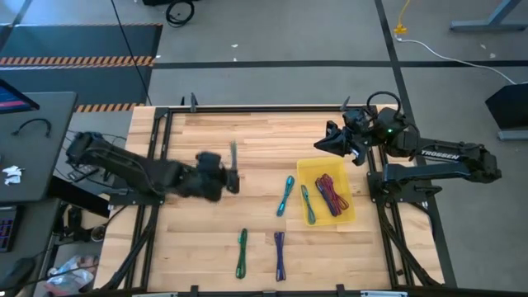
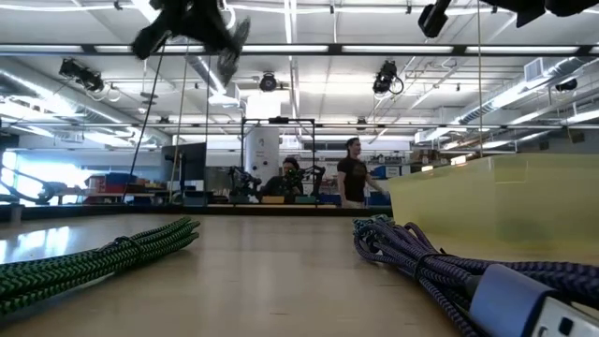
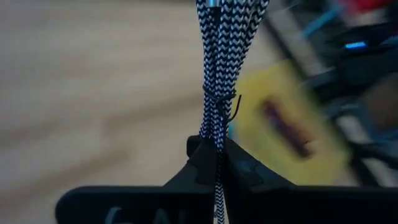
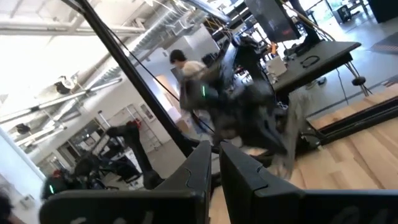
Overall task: Pick and place USB-C Cables
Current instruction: Put the gray charger cable into the yellow bin
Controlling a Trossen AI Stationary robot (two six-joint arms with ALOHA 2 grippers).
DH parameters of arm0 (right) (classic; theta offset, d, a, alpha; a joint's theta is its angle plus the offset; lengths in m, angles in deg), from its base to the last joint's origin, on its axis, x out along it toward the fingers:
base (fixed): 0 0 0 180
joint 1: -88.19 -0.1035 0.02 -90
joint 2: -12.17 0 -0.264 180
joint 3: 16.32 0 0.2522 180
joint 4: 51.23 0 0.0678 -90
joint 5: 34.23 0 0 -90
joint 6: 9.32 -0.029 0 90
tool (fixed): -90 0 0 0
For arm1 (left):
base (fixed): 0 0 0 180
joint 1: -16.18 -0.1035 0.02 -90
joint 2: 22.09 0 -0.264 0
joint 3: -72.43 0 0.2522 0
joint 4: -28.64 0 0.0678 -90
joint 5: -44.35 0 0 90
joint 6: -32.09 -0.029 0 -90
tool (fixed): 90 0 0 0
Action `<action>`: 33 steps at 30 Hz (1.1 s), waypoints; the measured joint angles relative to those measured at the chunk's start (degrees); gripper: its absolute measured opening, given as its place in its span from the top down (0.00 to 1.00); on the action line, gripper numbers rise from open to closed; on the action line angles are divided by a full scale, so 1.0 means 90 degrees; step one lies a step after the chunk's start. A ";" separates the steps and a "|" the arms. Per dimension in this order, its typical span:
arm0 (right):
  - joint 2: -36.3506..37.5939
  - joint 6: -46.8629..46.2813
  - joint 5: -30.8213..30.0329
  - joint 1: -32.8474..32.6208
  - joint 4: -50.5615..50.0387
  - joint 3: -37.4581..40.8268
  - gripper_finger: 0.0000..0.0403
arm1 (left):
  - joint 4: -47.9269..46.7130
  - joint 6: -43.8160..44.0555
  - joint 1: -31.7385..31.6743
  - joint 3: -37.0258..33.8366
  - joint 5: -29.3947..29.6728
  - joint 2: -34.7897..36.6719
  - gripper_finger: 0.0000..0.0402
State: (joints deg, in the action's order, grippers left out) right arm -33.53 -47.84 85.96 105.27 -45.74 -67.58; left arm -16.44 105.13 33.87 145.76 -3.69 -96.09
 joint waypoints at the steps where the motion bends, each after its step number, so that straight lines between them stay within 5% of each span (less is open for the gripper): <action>1: -0.0063 0.0098 0.0000 -0.0002 0.0013 0.0000 0.90 | 0.0360 -0.0626 -0.0119 0.0000 -0.0008 0.0155 0.98; 4: -0.0330 0.0151 -0.0017 0.0000 0.0026 0.0000 0.90 | 0.1682 -0.2434 -0.0523 0.0002 -0.0272 0.0433 0.98; 9: -0.1077 0.0120 -0.0110 0.0000 0.0884 0.0000 0.90 | 0.3266 -0.4047 -0.1189 0.0010 -0.1815 0.0569 0.98; 15: -0.1954 0.0115 -0.0033 0.0011 0.2736 -0.0014 0.84 | 0.3380 -0.4160 -0.1799 0.0010 -0.3167 0.0508 0.98; 21: -0.2735 0.0130 -0.0060 0.0132 0.2593 -0.0553 0.71 | 0.3397 -0.4177 -0.2126 0.0002 -0.4140 0.0433 0.98; 33: -0.4384 0.0130 0.0917 0.0110 0.2589 -0.2191 0.60 | 0.3724 -0.4416 -0.2204 0.0002 -0.4437 0.0285 0.98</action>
State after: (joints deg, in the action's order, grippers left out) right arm -72.98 -46.67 94.21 106.26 -22.44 -87.30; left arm 17.08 65.38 14.03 145.78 -43.63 -93.53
